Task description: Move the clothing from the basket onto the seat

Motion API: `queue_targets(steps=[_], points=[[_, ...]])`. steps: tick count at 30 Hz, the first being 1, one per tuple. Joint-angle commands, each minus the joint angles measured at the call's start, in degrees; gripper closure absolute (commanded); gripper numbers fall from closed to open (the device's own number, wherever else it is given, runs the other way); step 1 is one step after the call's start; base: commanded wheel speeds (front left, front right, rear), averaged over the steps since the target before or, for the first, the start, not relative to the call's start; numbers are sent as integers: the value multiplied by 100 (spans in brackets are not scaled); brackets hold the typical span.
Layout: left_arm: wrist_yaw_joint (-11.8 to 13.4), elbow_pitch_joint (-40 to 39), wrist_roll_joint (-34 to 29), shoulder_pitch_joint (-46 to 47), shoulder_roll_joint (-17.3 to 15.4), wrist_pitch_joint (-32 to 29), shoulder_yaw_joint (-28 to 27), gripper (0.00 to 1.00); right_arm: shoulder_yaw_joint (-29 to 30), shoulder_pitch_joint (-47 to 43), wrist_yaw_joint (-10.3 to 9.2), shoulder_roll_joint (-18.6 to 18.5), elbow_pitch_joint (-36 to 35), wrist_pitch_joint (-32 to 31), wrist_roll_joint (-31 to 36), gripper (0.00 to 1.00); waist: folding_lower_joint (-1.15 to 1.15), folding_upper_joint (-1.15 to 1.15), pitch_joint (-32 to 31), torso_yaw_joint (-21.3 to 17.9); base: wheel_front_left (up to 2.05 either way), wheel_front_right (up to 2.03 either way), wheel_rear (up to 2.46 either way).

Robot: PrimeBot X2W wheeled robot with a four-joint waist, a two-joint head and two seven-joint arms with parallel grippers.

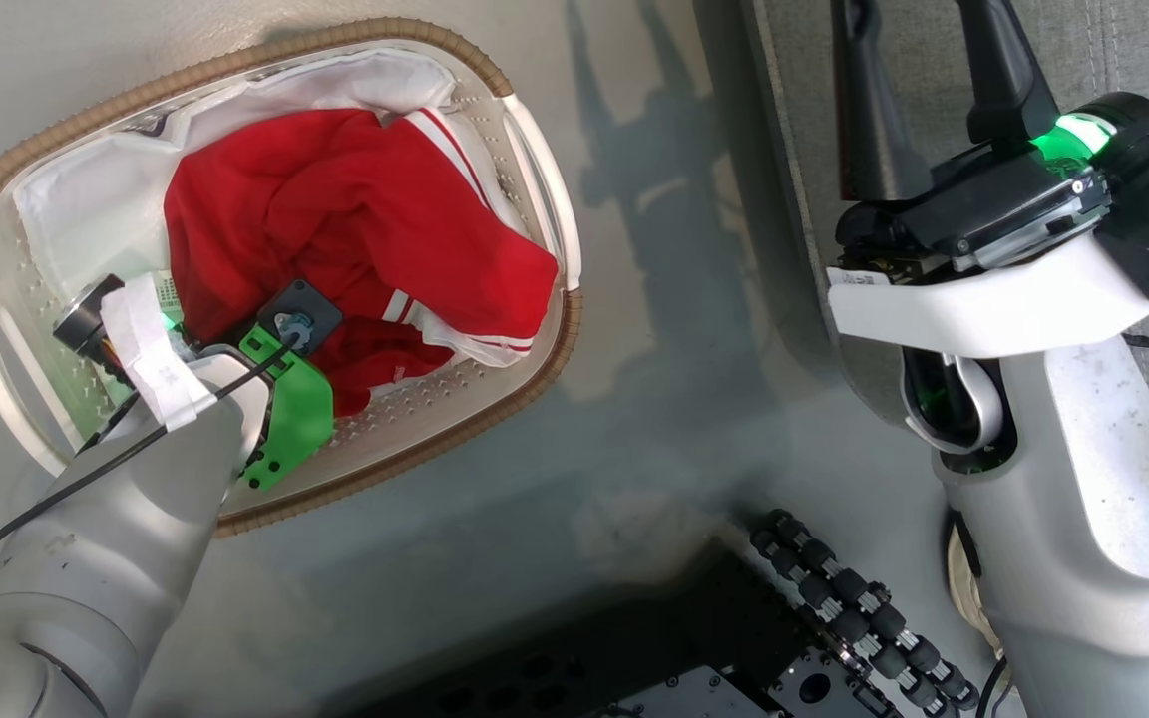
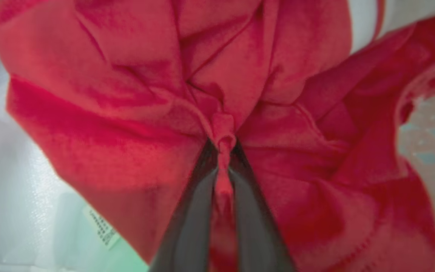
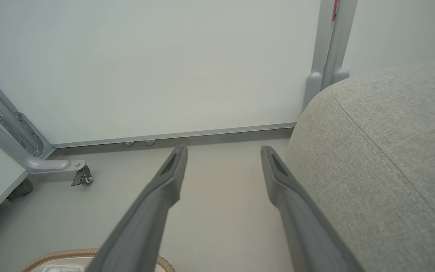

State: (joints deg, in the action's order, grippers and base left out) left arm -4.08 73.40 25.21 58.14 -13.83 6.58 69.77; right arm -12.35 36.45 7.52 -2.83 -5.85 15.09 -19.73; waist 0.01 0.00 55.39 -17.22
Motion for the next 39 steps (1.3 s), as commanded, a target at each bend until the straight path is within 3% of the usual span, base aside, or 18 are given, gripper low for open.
queue_targets(steps=[1, 10, 17, 27, 39], points=[[-30, 32, 65, 19, -75, -40, -8, 100, 30, -15, -6, -15, -5, 10, -62, 0, -1, 0, -16, -16, 0, 0, 0], [-31, 28, 272, -134, -166, 471, -155, 100, -7, 69, -6, -14, 122, 10, -203, 0, -1, 0, -208, -152, 0, 0, 0], [-27, -225, 515, -437, -136, 833, -378, 100, -73, -102, -6, -16, 383, 10, -147, 0, -1, 0, -781, -21, 0, 0, 0], [17, -1530, 571, -1182, -341, 869, -1081, 100, -167, -478, -6, -18, 910, 10, 204, 0, -1, 0, -1824, 397, 0, 0, 0], [-27, -2497, 266, -2162, -125, 865, -2141, 100, -104, -1159, -6, -22, 1555, 10, 431, 0, -1, 0, -2966, 1025, 0, 0, 0]])
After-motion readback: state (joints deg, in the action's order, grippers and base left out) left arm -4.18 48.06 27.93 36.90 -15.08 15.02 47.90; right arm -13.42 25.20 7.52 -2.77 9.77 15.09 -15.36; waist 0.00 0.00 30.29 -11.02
